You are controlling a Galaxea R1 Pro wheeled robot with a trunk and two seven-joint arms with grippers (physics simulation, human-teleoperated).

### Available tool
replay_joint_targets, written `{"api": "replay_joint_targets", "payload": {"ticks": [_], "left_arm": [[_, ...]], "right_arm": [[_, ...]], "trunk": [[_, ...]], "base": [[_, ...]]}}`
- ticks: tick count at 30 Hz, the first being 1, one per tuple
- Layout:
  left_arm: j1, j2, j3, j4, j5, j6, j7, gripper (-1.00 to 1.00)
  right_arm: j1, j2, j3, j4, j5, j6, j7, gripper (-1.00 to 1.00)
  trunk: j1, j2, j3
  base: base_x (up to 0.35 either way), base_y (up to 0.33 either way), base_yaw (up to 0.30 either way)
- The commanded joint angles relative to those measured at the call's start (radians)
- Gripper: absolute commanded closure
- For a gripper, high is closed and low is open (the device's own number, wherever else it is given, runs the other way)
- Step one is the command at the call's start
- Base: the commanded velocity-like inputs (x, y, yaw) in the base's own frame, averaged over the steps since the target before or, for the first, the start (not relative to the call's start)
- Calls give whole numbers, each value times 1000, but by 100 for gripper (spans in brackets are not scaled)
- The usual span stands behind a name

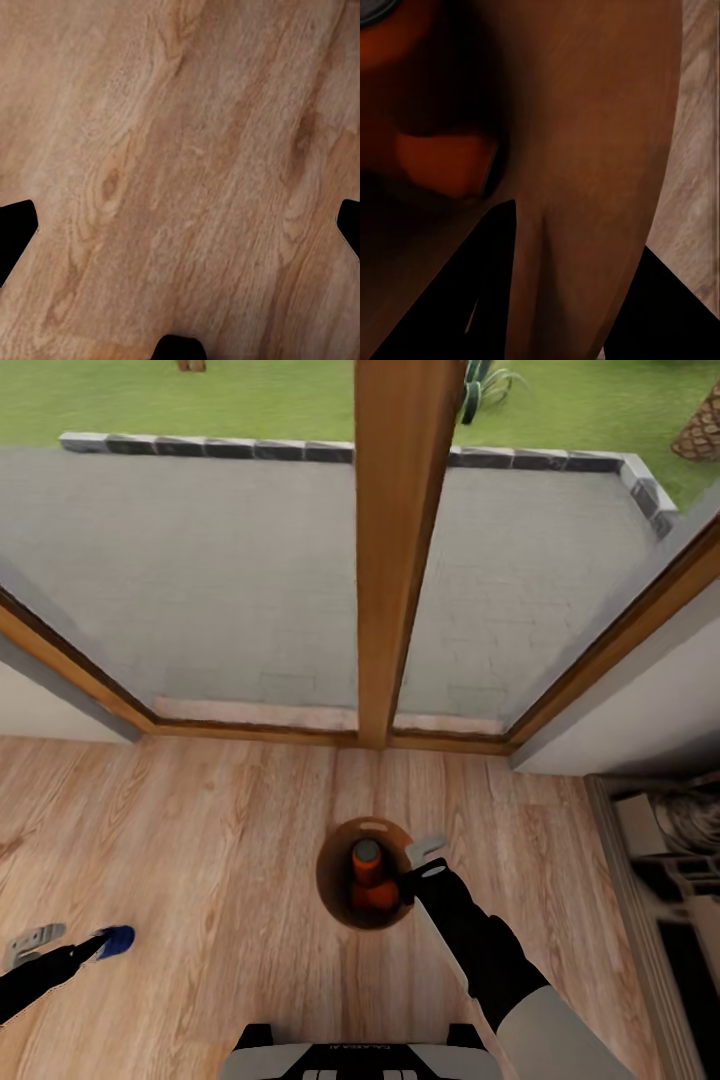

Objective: Put the three can of soda from the living room inside the tash can in the kitchen.

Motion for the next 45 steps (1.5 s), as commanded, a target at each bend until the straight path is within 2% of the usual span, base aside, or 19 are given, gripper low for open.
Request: {"api": "replay_joint_targets", "payload": {"ticks": [1, 8, 11, 14, 16, 18, 23, 30, 36, 45], "left_arm": [[0, 2, 2, 1, 0, 0, 0, -100], [0, 39, 5, 26, 0, 0, 1, -100], [0, 43, 5, 33, 0, 0, 1, -100], [0, 47, 5, 39, 0, 0, 1, -100], [0, 48, 5, 41, 0, 0, 1, -100], [0, 48, 5, 41, 0, 0, 1, -100], [0, 48, 5, 41, 0, 0, 1, -100], [0, 48, 5, 41, 0, 0, 1, -100], [0, 47, 5, 41, 0, 0, 1, -100], [0, 47, 4, 41, 0, 0, 1, -100]], "right_arm": [[0, 0, 1, 0, -14, -2, -1, 100], [0, 0, 2, 4, -14, -2, -1, 100], [0, 0, 3, 5, -14, -2, -1, 100], [0, 0, 44, 6, -14, -3, -1, 100], [0, 0, 96, 6, -14, -3, -2, 100], [0, 0, 106, 6, -15, -3, -2, 100], [0, 0, 114, 5, -15, -4, -2, 100], [0, 0, 117, -8, -17, -3, -2, 100], [0, 0, 117, -92, -17, 3, -3, 100], [0, 5, 121, -145, -24, 5, -3, 100]], "trunk": [[0, 0, 0], [0, 0, -1], [0, 0, -2], [0, 0, -4], [0, 0, -5], [0, 0, -6], [0, 0, -10], [0, 0, -11], [0, 0, -11], [0, 0, -11]], "base": [[276, 82, 58], [257, 177, 206], [120, 271, 270], [43, 301, 277], [12, 268, 272], [5, 207, 259], [2, 83, 237], [0, 8, 49], [0, 1, 4], [132, 0, 2]]}}
